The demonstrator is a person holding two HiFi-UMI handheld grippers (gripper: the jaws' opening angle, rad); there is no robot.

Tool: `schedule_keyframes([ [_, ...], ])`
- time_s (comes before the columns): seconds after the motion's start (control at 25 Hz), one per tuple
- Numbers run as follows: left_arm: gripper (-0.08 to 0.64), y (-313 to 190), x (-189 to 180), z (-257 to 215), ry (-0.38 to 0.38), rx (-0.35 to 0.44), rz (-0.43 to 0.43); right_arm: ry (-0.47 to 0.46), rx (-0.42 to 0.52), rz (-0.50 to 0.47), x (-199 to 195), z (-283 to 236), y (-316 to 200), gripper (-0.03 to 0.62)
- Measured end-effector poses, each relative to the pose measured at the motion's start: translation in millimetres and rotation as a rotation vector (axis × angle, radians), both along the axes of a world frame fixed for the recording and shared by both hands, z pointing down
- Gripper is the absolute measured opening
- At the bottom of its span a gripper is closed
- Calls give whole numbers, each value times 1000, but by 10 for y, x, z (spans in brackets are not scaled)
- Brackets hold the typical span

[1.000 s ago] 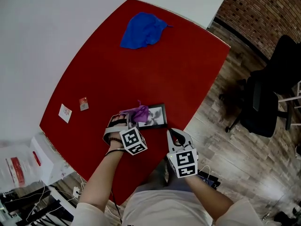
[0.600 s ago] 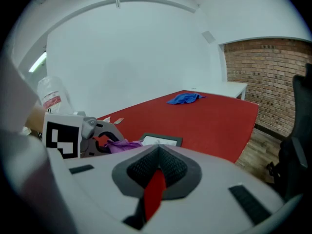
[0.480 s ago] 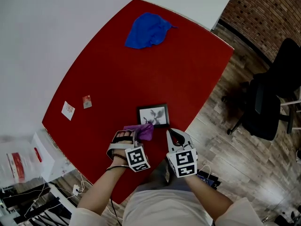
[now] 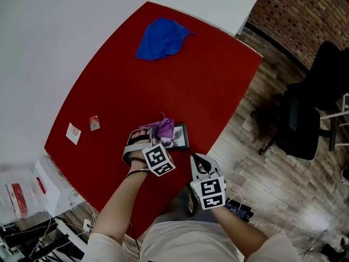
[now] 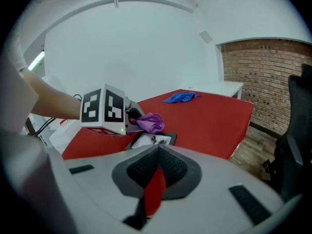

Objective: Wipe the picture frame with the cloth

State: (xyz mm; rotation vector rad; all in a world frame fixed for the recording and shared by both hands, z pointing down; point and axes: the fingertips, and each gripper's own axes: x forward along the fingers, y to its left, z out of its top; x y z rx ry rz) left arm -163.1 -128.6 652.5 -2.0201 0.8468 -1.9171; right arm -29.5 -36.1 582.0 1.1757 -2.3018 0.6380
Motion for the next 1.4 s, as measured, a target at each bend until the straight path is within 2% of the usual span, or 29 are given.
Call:
schedule_keyframes([
  [0.12, 61, 16, -12, 114, -40, -15, 11, -10, -1, 8, 6, -14, 1, 5],
  [0.32, 61, 83, 33, 107, -59, -20, 35, -2, -2, 24, 98, 27, -14, 5],
  [0.6, 60, 537, 16, 88, -79, -69, 67, -12, -3, 5, -6, 16, -42, 5],
  [1.0, 61, 995, 164, 77, -49, -89, 81, -20, -19, 5, -45, 66, -8, 5],
  [1.16, 61, 827, 156, -2, -32, -55, 56, -20, -16, 6, -12, 48, -7, 5],
  [1.32, 61, 330, 122, -9, -8, -11, -7, -12, -16, 15, 74, 57, 5, 3],
  [1.4, 61, 88, 105, -2, -23, 10, -27, -6, -22, 21, 114, 66, 19, 4],
])
